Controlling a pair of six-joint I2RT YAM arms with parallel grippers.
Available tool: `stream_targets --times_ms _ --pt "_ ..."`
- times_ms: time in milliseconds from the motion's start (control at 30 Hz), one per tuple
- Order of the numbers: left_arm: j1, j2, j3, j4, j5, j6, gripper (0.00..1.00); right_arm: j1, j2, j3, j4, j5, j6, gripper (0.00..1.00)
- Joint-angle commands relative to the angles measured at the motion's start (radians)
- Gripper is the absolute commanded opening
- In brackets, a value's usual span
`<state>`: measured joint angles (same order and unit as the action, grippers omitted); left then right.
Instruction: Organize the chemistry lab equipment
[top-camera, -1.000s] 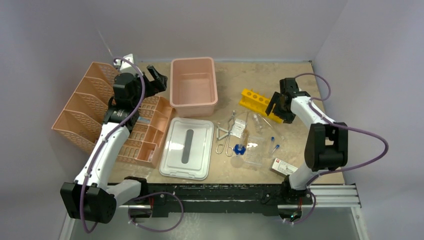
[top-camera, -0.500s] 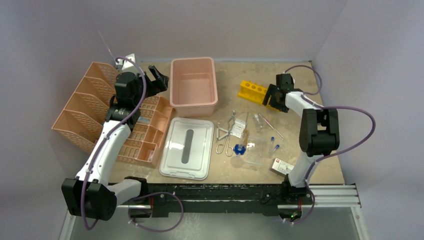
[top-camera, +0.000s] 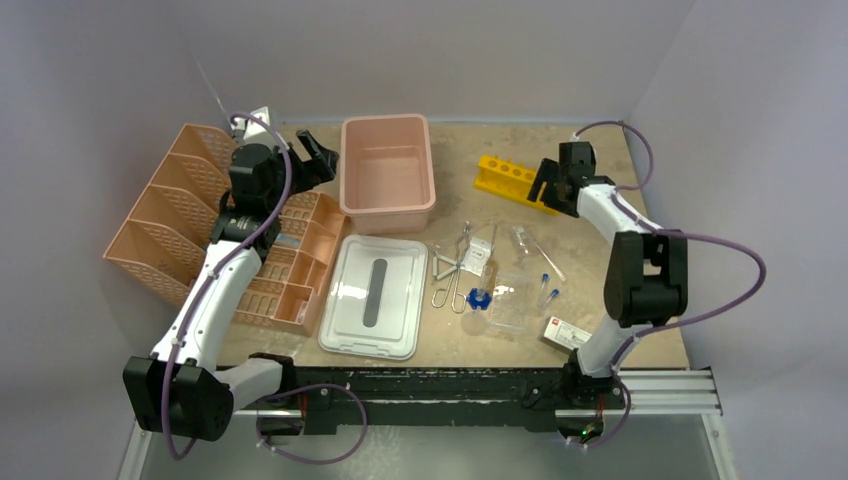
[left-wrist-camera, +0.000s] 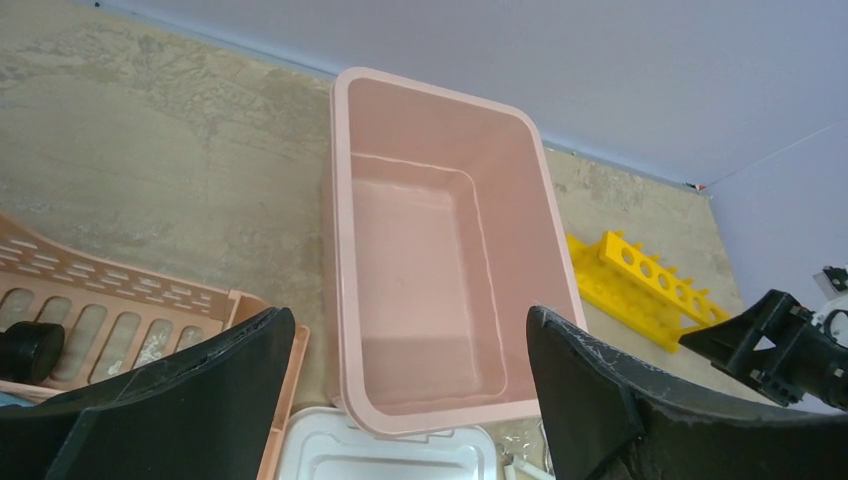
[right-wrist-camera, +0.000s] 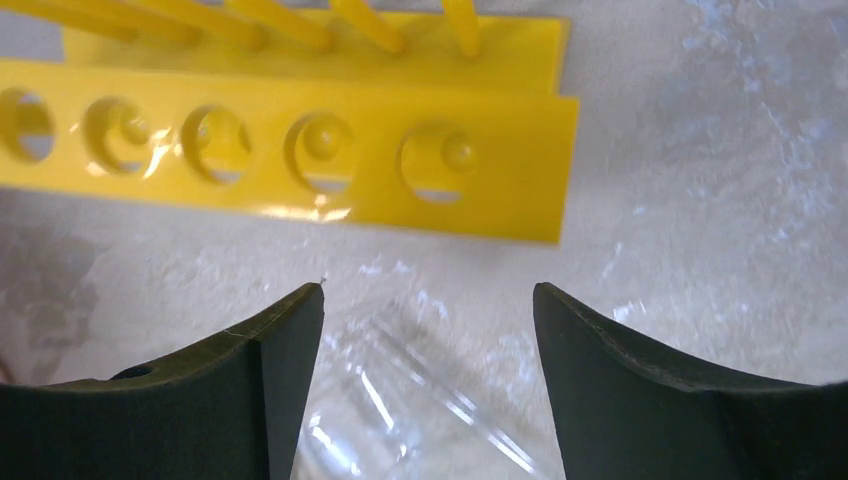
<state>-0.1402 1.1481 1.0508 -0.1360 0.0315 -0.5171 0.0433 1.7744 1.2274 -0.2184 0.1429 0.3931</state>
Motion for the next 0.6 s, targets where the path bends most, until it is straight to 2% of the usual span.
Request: stream_targets --times_ms 0,267,433,567 --pt "-0.009 0.001 0.031 0.078 0.031 -0.031 0.85 -0.005 -0.129 -0.055 -0.083 -0.054 0.02 0.78" --pt "-0.016 0.022 0.045 0.098 0.056 -0.048 0.84 -0.005 -0.233 -0.142 -0.212 -0.096 0.021 0.78" --pt "-0.028 0.031 0.046 0.114 0.073 -0.057 0.84 0.001 -0.247 -0.185 -0.174 -0.264 -0.031 0.78" --pt "-0.042 0.038 0.052 0.116 0.078 -0.057 0.84 0.03 -0.225 -0.18 -0.143 -0.255 -0.057 0.78"
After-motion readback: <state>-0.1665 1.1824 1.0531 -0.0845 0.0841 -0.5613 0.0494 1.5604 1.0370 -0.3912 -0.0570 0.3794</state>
